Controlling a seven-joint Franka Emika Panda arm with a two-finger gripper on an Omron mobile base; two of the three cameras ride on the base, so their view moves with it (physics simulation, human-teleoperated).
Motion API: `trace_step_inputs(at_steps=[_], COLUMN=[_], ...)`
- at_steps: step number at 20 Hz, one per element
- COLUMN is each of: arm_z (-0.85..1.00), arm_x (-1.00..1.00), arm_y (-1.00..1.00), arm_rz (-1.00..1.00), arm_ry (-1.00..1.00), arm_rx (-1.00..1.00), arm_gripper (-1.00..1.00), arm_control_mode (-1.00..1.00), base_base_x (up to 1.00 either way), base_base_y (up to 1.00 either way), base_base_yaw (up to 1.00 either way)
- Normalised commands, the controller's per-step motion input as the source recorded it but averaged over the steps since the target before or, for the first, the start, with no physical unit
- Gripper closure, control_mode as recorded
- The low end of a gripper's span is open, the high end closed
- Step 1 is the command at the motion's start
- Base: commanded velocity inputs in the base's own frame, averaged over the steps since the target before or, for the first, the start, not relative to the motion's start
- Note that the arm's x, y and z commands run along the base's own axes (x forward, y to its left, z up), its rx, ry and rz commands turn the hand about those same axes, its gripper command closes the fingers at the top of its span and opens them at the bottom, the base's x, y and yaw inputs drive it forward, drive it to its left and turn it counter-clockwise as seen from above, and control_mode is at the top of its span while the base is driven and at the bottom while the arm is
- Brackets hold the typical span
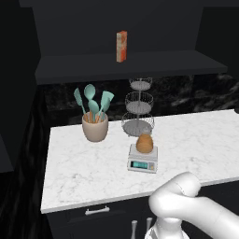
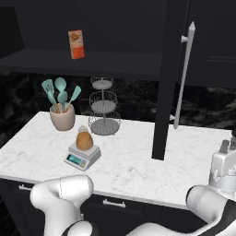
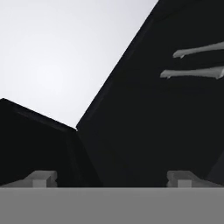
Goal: Pick the honey bottle and place it on the digital scale for weighing, and close the cabinet.
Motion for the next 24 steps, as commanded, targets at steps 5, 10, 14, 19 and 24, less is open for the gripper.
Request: trace_step_inputs(at_steps=[5, 10, 14, 19, 24], arm_z=[0.66, 0.66, 0.53, 0.39, 0.21], arm_x=[-0.03, 0.00, -0.02, -0.14, 0.01], arm_y=[0.23, 0.39, 0.88, 1.00, 1.00], arm_rz=[0.27, 0.40, 0.36, 0.25, 0.09], arm_ry=[-0.08, -0.04, -0.12, -0.26, -0.10], arm_rx=[-0.15, -0.21, -0.39, -0.58, -0.58], arm_gripper=[-1.00, -1.00, -1.00, -1.00, -1.00], arm_control_mode=[-1.00, -1.00, -1.00, -1.00, -1.00], base_base_x=[0.00, 0.00, 0.00, 0.00, 0.00], base_base_y=[0.00, 0.00, 0.00, 0.00, 0.00], base_base_yaw=[0.00, 0.00, 0.00, 0.00, 0.00])
